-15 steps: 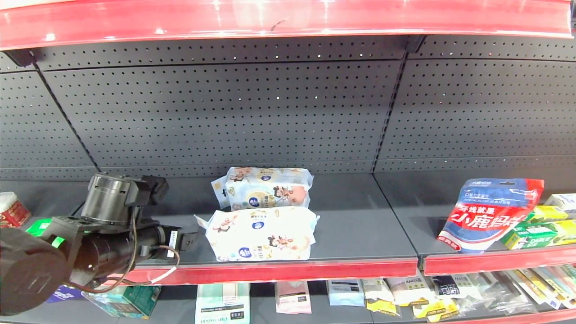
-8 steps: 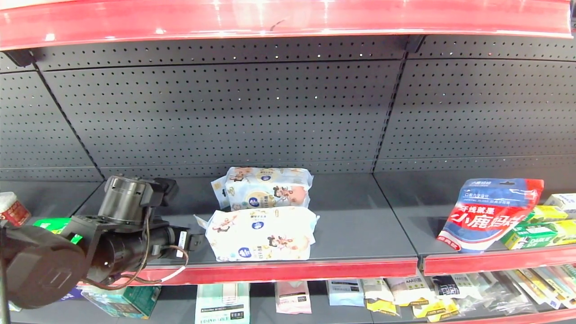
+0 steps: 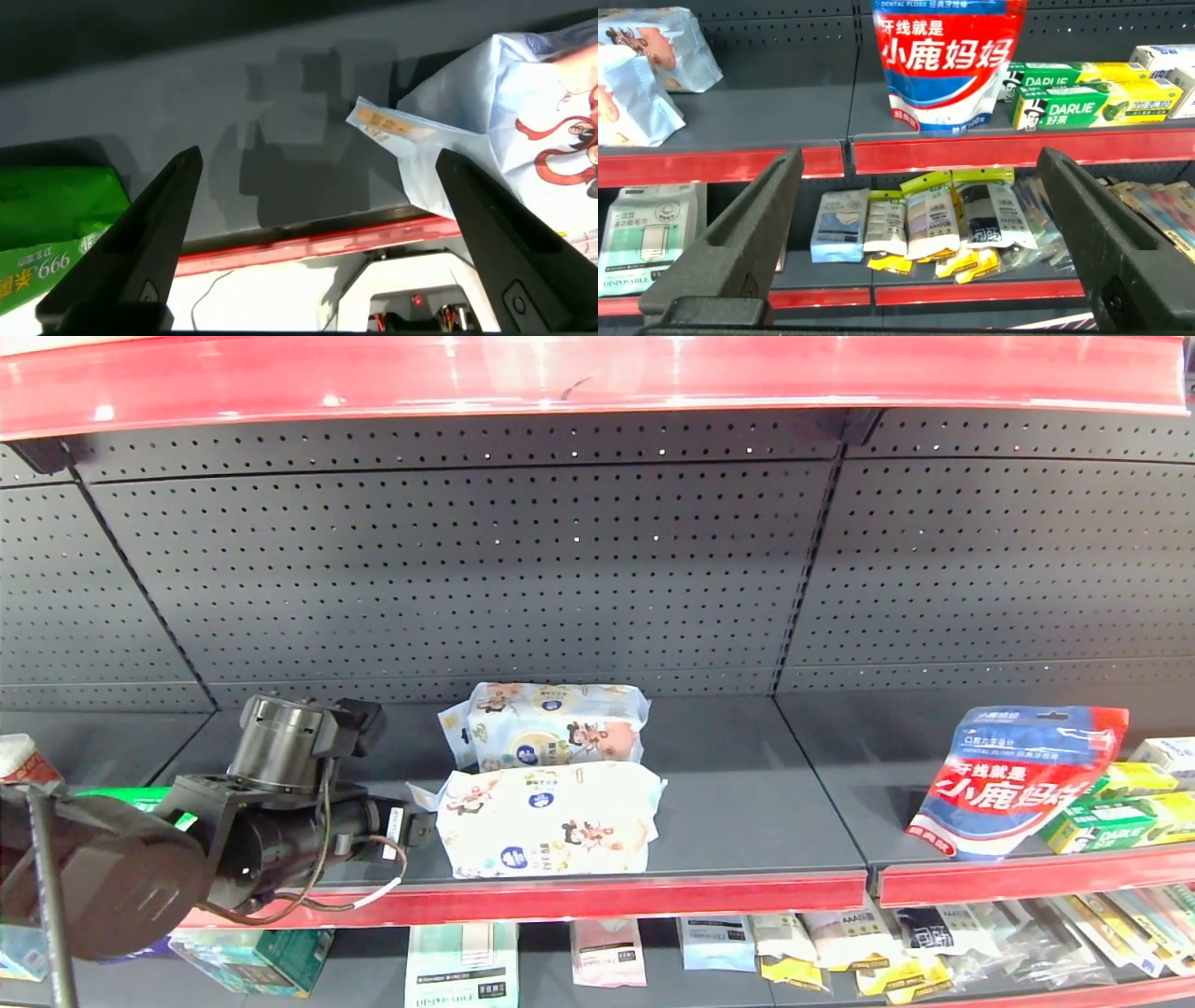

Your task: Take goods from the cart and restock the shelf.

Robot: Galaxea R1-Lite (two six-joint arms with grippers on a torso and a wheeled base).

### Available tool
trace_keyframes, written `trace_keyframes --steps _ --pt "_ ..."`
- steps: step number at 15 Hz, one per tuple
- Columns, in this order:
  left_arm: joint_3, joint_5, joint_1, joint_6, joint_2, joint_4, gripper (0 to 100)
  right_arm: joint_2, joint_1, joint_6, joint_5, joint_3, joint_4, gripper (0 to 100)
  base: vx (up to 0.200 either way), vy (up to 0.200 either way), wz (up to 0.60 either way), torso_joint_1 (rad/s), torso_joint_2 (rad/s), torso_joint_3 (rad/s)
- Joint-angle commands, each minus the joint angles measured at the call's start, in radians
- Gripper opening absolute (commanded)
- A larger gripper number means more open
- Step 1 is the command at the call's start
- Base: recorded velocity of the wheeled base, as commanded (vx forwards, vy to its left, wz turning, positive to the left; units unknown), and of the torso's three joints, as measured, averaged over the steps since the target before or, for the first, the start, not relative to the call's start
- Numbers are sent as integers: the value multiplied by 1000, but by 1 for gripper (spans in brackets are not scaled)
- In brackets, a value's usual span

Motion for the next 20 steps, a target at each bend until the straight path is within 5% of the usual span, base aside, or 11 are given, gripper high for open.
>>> trace_keyframes --steps 1,13,16,20 --pt "-13 0 -6 1 3 -1 100 2 1 0 0 0 0 100 0 0 0 0 0 0" --pt "-4 3 -6 2 -26 2 100 2 1 0 0 0 0 100 0 0 0 0 0 0" --pt "30 -23 107 168 -205 20 100 2 -1 0 0 0 0 100 0 0 0 0 0 0" --pt "106 -75 135 191 -573 190 100 2 1 0 0 0 0 100 0 0 0 0 0 0"
